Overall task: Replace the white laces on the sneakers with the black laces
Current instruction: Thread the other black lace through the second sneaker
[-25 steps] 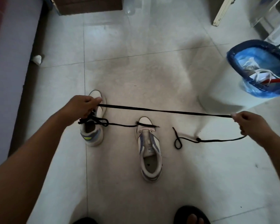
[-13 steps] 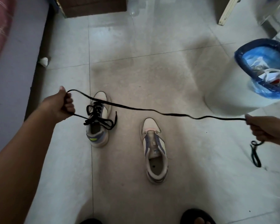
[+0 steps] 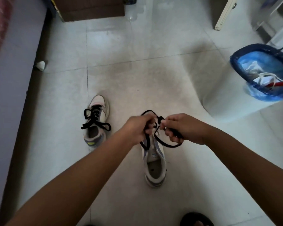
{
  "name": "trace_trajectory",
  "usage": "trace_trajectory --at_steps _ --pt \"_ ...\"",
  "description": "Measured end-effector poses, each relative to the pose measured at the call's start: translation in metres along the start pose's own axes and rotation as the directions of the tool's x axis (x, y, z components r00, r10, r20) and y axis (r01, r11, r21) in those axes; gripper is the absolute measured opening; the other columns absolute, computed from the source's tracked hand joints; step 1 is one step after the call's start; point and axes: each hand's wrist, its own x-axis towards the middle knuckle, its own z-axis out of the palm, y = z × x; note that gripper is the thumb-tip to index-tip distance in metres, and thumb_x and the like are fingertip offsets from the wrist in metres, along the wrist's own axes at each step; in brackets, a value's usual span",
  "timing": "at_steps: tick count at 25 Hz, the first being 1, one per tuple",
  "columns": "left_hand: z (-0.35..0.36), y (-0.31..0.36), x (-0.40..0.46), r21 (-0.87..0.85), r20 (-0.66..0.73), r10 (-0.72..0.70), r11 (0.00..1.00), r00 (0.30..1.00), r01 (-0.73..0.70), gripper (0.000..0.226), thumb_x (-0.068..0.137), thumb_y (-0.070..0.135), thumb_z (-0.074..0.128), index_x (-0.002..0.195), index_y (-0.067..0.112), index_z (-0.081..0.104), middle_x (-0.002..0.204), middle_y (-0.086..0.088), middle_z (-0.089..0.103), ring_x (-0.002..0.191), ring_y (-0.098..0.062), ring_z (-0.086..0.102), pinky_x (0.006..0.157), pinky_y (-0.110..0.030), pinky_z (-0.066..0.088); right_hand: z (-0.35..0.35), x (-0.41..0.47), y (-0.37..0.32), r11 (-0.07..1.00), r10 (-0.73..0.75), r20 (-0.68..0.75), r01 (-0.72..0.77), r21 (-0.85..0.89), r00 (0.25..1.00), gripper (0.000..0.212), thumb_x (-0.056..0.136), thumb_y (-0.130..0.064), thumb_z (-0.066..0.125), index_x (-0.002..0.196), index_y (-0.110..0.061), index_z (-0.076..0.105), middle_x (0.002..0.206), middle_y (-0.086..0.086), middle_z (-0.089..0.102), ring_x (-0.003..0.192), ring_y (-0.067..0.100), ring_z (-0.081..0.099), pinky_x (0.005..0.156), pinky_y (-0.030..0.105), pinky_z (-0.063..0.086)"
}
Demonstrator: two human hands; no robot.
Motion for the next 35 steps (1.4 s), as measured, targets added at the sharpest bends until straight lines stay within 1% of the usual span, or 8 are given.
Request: trace_trajectory --at_steps 6,11,14,19,23,25,32,35 --pt "-0.001 -0.015 -0.002 0.237 0.148 -0.150 0.965 0.977 0.112 0.029 0.095 0.034 0.053 0.076 0.012 0.057 0.067 -0.001 0.053 0.045 -0.006 0.037 0.033 -0.015 0.022 0.001 -0.002 0.019 0.994 -0.052 -0.017 0.053 0.099 0.999 0.024 0.096 -0.027 0.050 0.087 -0.008 0.061 0.053 0.000 0.048 0.039 0.014 0.040 0.039 0.021 0.029" --pt "-0.024 0.030 0.020 -0.250 -0.213 0.121 0.952 0.970 -0.174 0.024 0.096 0.005 0.048 0.072 0.007 0.048 0.065 -0.006 0.043 0.029 -0.003 0.035 0.028 -0.013 0.021 -0.015 -0.017 0.057 0.987 0.018 0.028 -0.022 0.159 0.999 0.028 0.097 -0.030 0.047 0.082 -0.009 0.059 0.057 0.004 0.044 0.043 0.015 0.038 0.042 0.021 0.028" --pt "-0.060 0.056 0.022 -0.265 -0.306 0.173 0.929 0.936 -0.258 0.026 0.098 0.007 0.045 0.072 0.010 0.047 0.065 -0.003 0.042 0.031 -0.003 0.035 0.029 -0.012 0.020 -0.043 -0.048 0.087 0.970 0.134 0.038 -0.138 0.202 0.990 0.032 0.086 -0.040 0.055 0.083 -0.008 0.057 0.059 0.003 0.038 0.043 0.013 0.029 0.042 0.021 0.023" --pt "-0.035 0.038 0.004 0.173 0.070 -0.046 0.984 0.996 0.034 0.033 0.101 0.024 0.035 0.072 0.010 0.044 0.052 0.001 0.041 0.036 -0.007 0.032 0.028 -0.011 0.017 -0.023 -0.031 0.070 0.814 0.192 0.021 -0.171 0.554 0.981 0.031 0.085 -0.042 0.052 0.084 -0.011 0.055 0.055 -0.003 0.033 0.037 0.006 0.023 0.034 0.016 0.019" --pt "-0.005 -0.004 -0.015 0.689 0.145 -0.036 0.721 0.989 -0.075 0.038 0.100 0.028 0.041 0.068 0.010 0.049 0.050 -0.002 0.048 0.033 -0.009 0.037 0.033 -0.011 0.025 0.034 0.004 0.038 0.753 0.172 0.124 -0.211 0.623 0.977 0.043 0.089 -0.052 0.045 0.079 -0.011 0.054 0.049 -0.007 0.030 0.035 0.003 0.022 0.032 0.014 0.017" --pt "-0.011 -0.011 -0.019 0.770 0.112 0.072 0.625 0.991 -0.132 0.040 0.099 0.026 0.040 0.067 0.009 0.054 0.060 -0.008 0.057 0.035 -0.009 0.040 0.034 -0.013 0.028 0.045 0.014 0.031 0.750 0.211 0.090 -0.220 0.624 0.973 0.036 0.090 -0.044 0.053 0.073 -0.012 0.050 0.045 -0.007 0.033 0.032 0.003 0.022 0.031 0.013 0.016" --pt "-0.051 -0.016 -0.038 0.599 0.154 0.121 0.778 0.981 -0.190 0.033 0.101 0.023 0.040 0.089 0.007 0.066 0.054 0.002 0.054 0.040 -0.010 0.041 0.038 -0.018 0.029 0.021 0.043 0.011 0.715 0.225 -0.285 0.040 0.698 0.932 0.018 0.094 -0.021 0.055 0.080 -0.009 0.056 0.050 -0.003 0.041 0.030 0.002 0.029 0.029 0.012 0.018" --pt "-0.066 -0.018 -0.042 0.511 0.106 0.123 0.845 0.987 -0.160 0.034 0.102 0.024 0.039 0.088 0.008 0.065 0.054 0.001 0.048 0.040 -0.011 0.037 0.039 -0.018 0.026 -0.008 0.050 0.002 0.857 0.237 -0.468 0.043 0.513 0.851 0.029 0.092 -0.030 0.059 0.077 -0.005 0.055 0.064 0.007 0.056 0.036 0.007 0.033 0.033 0.014 0.023"
